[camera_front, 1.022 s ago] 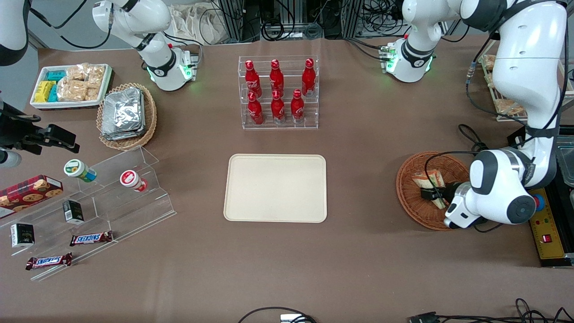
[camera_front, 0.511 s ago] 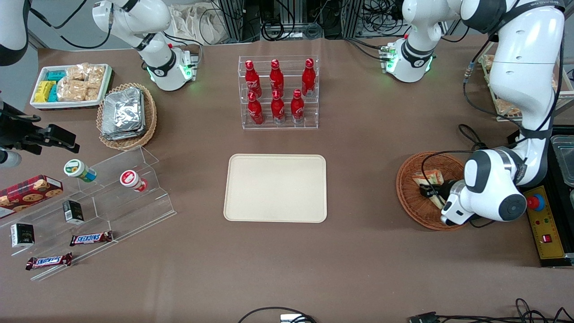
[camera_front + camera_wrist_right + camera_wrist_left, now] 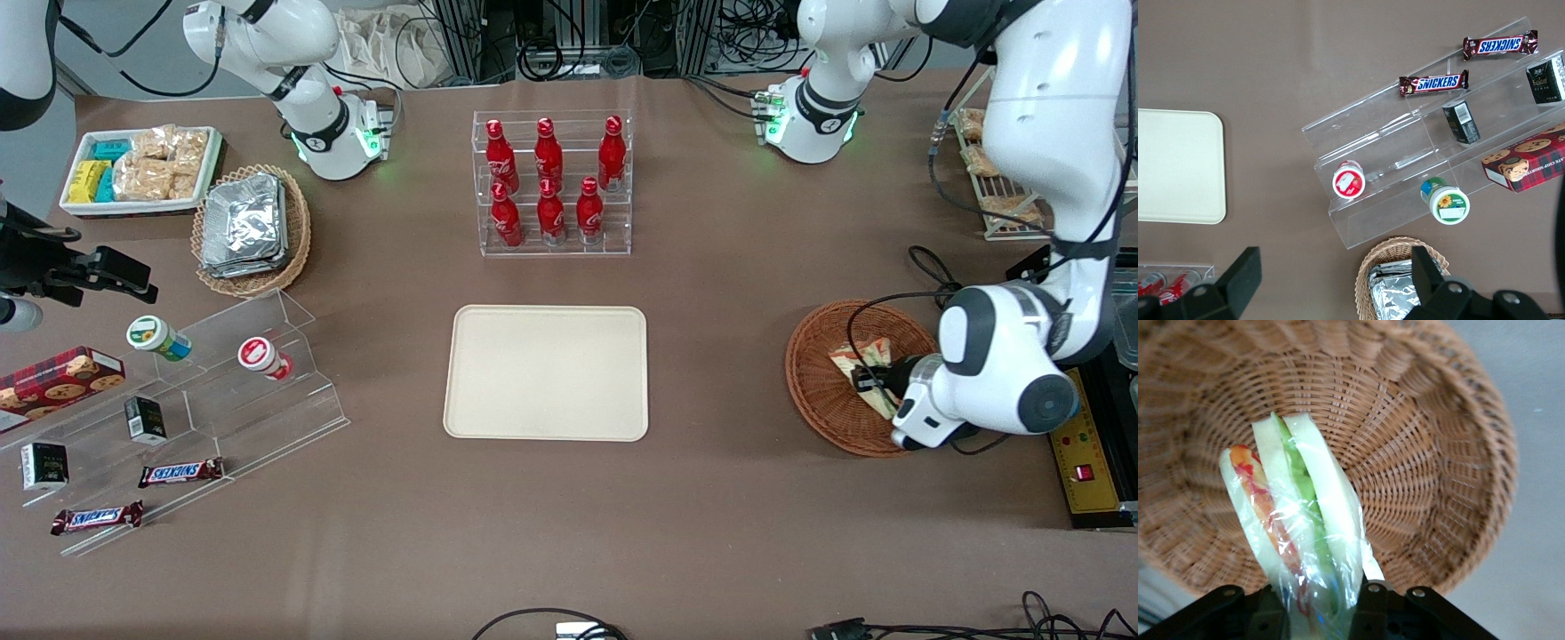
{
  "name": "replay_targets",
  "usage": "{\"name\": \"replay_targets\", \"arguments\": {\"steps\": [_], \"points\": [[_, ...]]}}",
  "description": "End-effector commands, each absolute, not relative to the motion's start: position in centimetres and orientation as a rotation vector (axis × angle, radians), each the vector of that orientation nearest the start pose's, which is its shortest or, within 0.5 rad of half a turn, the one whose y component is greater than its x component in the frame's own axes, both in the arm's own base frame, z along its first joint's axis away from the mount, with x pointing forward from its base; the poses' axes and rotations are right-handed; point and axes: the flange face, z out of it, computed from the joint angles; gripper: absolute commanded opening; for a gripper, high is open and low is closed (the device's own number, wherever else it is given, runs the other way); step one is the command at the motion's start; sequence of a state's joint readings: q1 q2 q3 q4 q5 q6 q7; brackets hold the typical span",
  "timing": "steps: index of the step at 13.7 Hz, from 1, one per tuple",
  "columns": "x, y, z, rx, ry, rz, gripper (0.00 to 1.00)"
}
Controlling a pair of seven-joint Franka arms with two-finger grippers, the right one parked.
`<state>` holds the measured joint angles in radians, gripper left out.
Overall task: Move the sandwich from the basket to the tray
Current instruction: 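Close the left gripper on the sandwich and lift it, then carry the sandwich with the left gripper over to the cream tray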
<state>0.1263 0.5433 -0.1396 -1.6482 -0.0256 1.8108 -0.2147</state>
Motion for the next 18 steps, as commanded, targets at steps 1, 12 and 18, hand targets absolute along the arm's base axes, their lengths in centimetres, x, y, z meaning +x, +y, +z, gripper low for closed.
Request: {"name": "replay_targets", "arguments": {"steps": [1, 12, 18], "points": [[64.0, -0.1, 34.4, -3.134, -0.361, 0.549, 0.00], [63.3, -20.5, 42.3, -3.213, 0.089, 0.332, 0.00], [61.3, -32.0, 39.8, -3.213, 0.363, 0.266, 0.00]]}}
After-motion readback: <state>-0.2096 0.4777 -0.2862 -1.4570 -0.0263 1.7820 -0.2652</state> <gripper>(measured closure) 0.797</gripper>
